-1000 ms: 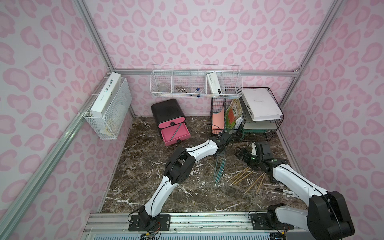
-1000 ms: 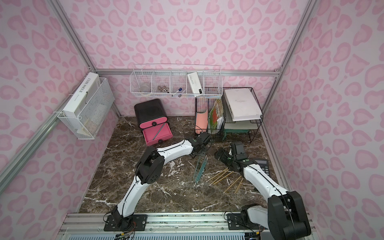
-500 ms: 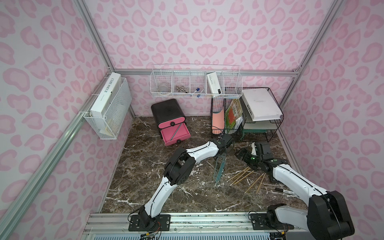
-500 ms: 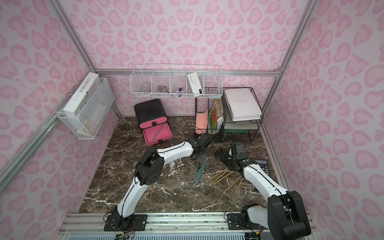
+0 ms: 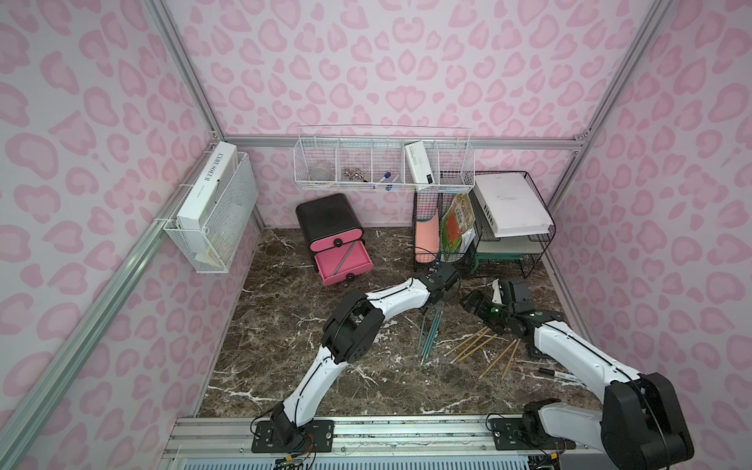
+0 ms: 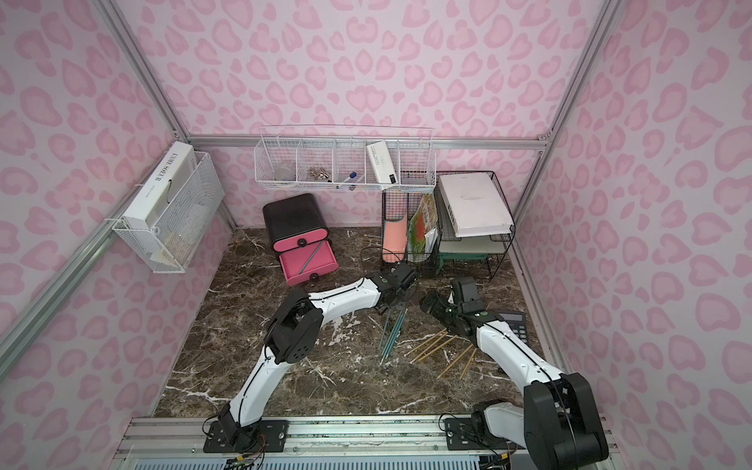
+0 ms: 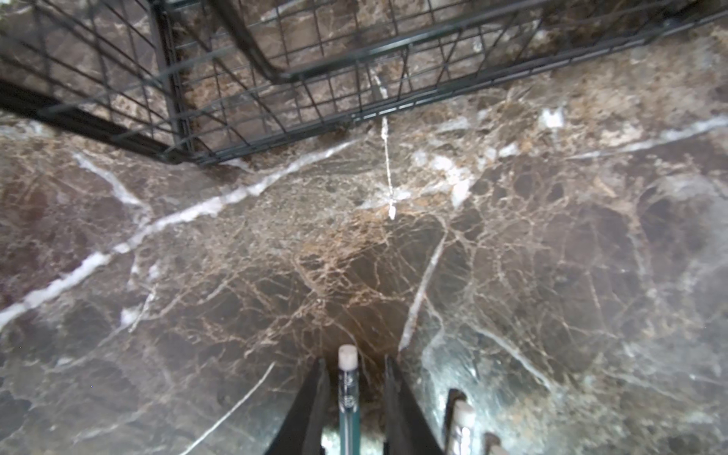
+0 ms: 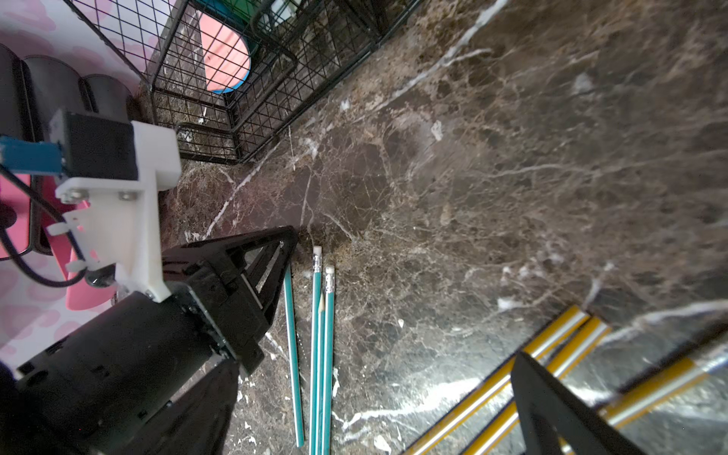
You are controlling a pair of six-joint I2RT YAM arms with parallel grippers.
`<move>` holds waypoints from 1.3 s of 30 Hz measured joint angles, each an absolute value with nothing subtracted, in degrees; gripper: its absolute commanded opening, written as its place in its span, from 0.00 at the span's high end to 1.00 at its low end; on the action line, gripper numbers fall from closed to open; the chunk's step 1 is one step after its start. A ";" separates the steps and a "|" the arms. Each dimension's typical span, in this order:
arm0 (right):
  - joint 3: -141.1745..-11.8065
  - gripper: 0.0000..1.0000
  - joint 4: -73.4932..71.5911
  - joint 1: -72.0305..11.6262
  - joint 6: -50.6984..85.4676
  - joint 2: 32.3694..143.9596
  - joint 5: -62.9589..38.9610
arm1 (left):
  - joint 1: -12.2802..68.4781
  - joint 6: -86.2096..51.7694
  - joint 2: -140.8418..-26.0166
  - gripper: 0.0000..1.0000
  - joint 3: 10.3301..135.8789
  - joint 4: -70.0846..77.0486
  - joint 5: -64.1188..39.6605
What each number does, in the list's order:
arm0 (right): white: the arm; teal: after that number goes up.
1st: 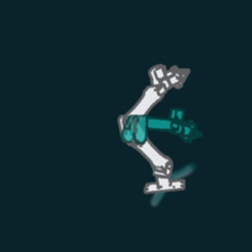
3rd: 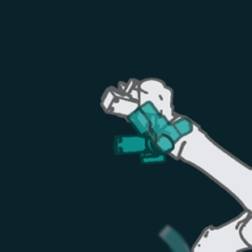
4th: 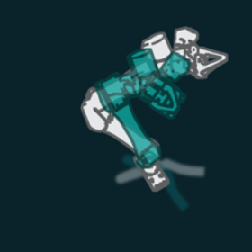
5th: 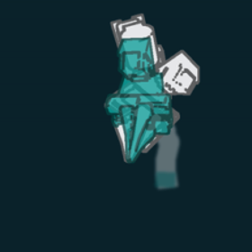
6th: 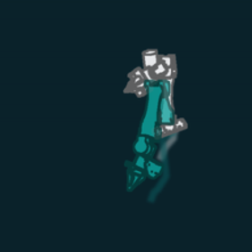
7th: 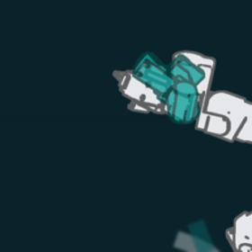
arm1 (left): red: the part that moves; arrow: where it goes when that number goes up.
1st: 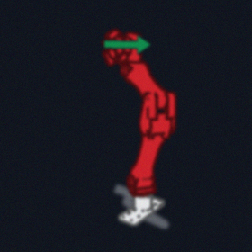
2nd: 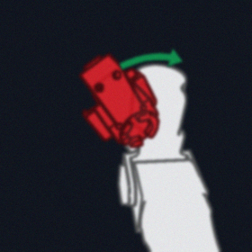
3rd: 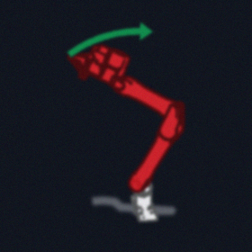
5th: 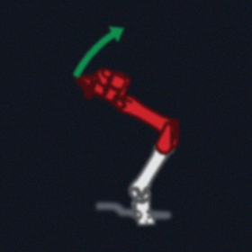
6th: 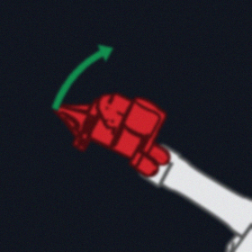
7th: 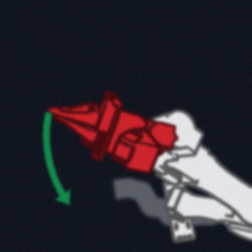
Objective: Please place the pencils in the drawer according to their color
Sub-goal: Pick up the pencil from the center of the board.
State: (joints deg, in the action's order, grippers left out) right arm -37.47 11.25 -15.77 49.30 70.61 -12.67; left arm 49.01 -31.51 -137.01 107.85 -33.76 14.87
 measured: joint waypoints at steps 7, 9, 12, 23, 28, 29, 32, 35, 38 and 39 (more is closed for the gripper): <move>-37.47 0.01 11.27 -15.79 49.30 70.52 -12.67 | 48.97 -31.31 -137.14 0.82 107.96 -33.61 14.90; -37.47 0.01 11.27 -15.79 49.30 70.52 -12.67 | 48.95 -31.31 -137.14 0.83 107.96 -33.61 14.94; -37.47 0.01 11.27 -15.77 49.30 70.52 -12.67 | 48.88 -31.31 -137.16 0.86 107.96 -33.61 14.96; -37.50 0.01 11.27 -15.77 49.30 70.48 -12.67 | 48.60 -31.33 -137.23 0.99 107.96 -33.61 15.25; -37.58 0.01 11.29 -15.77 49.30 70.19 -12.67 | 47.92 -31.24 -137.23 1.00 107.94 -33.23 14.66; -37.58 0.01 11.27 -15.77 49.30 70.19 -12.67 | 47.79 -31.07 -137.21 1.00 107.92 -33.17 14.55; -37.58 0.01 11.29 -15.77 49.30 70.19 -12.64 | 47.48 -29.78 -136.64 1.00 107.18 -32.53 14.20; -37.58 0.01 11.29 -15.77 49.30 70.19 -12.64 | 46.83 -28.38 -135.26 1.00 105.84 -32.40 14.17; -37.58 0.01 11.27 -15.77 49.30 70.22 -12.64 | 46.13 -26.72 -133.49 1.00 104.49 -33.17 14.26; -37.58 0.01 11.27 -15.77 49.30 70.28 -12.67 | 45.95 -26.37 -132.88 1.00 104.09 -34.22 14.26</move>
